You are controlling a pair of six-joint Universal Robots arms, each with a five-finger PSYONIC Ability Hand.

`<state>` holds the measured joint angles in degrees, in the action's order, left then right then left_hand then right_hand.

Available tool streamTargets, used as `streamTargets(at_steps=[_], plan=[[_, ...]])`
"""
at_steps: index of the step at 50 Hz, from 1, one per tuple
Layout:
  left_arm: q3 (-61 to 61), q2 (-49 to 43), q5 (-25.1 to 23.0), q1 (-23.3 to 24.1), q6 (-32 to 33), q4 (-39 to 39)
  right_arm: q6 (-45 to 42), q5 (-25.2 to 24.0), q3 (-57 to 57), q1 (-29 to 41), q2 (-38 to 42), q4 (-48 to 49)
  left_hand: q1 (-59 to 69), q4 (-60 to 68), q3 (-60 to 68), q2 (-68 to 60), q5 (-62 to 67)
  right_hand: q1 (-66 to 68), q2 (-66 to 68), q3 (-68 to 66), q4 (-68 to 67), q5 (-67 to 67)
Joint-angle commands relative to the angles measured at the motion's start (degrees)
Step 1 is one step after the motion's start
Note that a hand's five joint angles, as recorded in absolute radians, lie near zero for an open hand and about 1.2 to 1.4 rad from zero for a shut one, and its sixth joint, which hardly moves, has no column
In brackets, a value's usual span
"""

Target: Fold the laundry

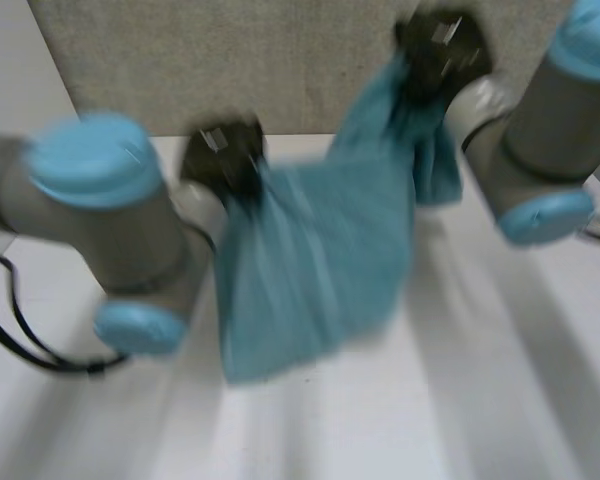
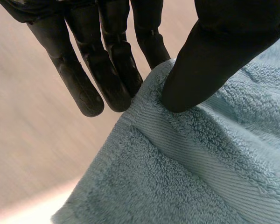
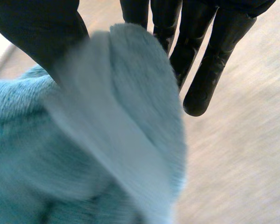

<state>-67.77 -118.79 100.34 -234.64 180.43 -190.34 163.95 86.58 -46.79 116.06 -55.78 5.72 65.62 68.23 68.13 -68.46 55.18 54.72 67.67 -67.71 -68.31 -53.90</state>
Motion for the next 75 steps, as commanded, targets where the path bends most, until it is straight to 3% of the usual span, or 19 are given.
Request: streamTargets(at_steps=[1, 10, 13, 21, 27, 32, 37, 41, 49, 51, 54, 56, 59, 62, 64, 70, 75], plan=[[1.2, 10.3, 3.1, -6.8, 6.0, -14.1, -0.6, 4.0, -0.1, -3.6, -8.4, 11.2, 14.4, 11.8, 11.9, -11.5, 14.8, 25.3, 12.3, -12.3, -11.7, -16.1], [-9.2, 12.5, 2.5, -7.2, 6.3, -14.1, -0.9, 0.7, -16.7, -7.2, -11.0, 6.0, 14.4, 11.8, 11.9, -11.5, 14.8, 25.3, 12.3, -12.3, -11.7, -16.1], [-15.1, 12.4, 2.4, -6.6, 6.3, -12.4, -0.9, -0.4, -18.2, -7.9, -11.0, 3.3, 14.4, 11.8, 11.9, -11.5, 14.8, 25.3, 12.3, -12.3, -11.7, -16.1], [-24.1, 12.7, 2.4, -4.8, 6.3, -10.3, -2.4, -3.3, -20.8, -10.2, -5.1, -16.5, 14.4, 11.8, 11.9, -11.5, 14.8, 25.3, 12.3, -12.3, -11.7, -16.1], [-27.2, 18.5, 2.4, -3.4, 6.3, -7.4, -2.6, -3.3, -21.8, -11.6, -6.1, -19.8, 14.4, 11.8, 11.9, -11.5, 14.8, 25.3, 12.3, -12.3, -11.7, -16.1], [-28.6, 25.9, 2.3, -3.0, 6.1, -5.3, -2.8, -3.7, -24.1, -13.0, -14.1, -20.2, 14.4, 11.8, 11.9, -11.5, 14.8, 25.3, 12.3, -12.3, -11.7, -16.1], [-29.6, 34.7, 2.2, -3.0, 5.9, -4.8, -7.6, -7.1, -26.9, -15.8, -23.2, -23.4, 14.4, 11.8, 11.9, -11.5, 14.8, 25.3, 12.3, -12.3, -11.7, -16.1], [-29.4, 40.7, 2.1, -2.9, 5.9, -4.8, -11.4, -8.8, -27.0, -17.8, -27.2, -27.1, 14.4, 11.8, 11.9, -11.5, 14.8, 25.3, 12.3, -12.3, -11.7, -16.1], [-29.0, 43.2, -0.1, -2.5, 5.9, -4.9, -14.0, -11.1, -22.4, -19.3, -30.5, -29.7, 14.4, 11.8, 11.9, -11.5, 14.8, 25.3, 12.3, -12.3, -11.7, -16.1], [-29.3, 42.8, -0.7, -2.6, 5.8, -4.9, -13.9, -11.4, -20.9, -19.4, -29.5, -29.8, 14.4, 11.8, 11.9, -11.5, 14.8, 25.3, 12.3, -12.3, -11.7, -16.1], [-29.9, 41.6, -0.9, -2.8, 5.7, -4.9, -13.7, -11.3, -18.7, -19.1, -22.6, -28.7, 14.4, 11.8, 11.9, -11.5, 14.8, 21.3, 8.3, -8.3, -7.7, -12.1], [-30.1, 39.8, -0.9, -2.8, 5.6, -4.9, -13.6, -10.8, -14.7, -18.9, -13.2, -27.8, 14.4, 11.8, 11.9, -11.5, 14.8, 14.6, 1.6, -1.6, -1.0, -5.4], [-30.7, 35.4, -1.0, -2.7, 5.5, -4.9, -13.7, -10.4, -12.4, -18.5, -8.9, -27.7, 14.4, 11.8, 11.9, -11.5, 14.8, 11.5, -1.4, 1.4, 2.0, -2.4], [-30.5, 31.4, -1.0, -2.6, 5.4, -5.0, -13.7, -6.8, -4.2, -16.8, 2.7, -27.7, 14.4, 11.8, 11.9, -11.5, 14.8, -37.2, -50.2, 50.2, 50.8, 46.4], [-30.4, 29.9, -0.9, -2.6, 5.2, -5.0, -13.7, -4.4, -1.4, -16.7, 6.0, -27.7, 14.4, 11.8, 11.9, -11.5, 14.8, -44.7, -57.7, 57.7, 58.3, 53.9], [-29.3, 26.2, -0.9, -2.9, 5.2, -5.0, -13.6, 4.1, 6.4, -15.7, 12.4, -27.7, 14.4, 11.8, 11.9, -11.5, 14.8, -44.7, -57.7, 57.7, 58.3, 53.9], [-27.9, 26.1, -0.9, -3.3, 5.2, -5.0, -13.3, 4.3, 5.6, -14.9, 11.6, -27.1, 14.4, 11.8, 11.9, -11.5, 14.8, -44.7, -57.7, 57.7, 58.3, 53.9]])
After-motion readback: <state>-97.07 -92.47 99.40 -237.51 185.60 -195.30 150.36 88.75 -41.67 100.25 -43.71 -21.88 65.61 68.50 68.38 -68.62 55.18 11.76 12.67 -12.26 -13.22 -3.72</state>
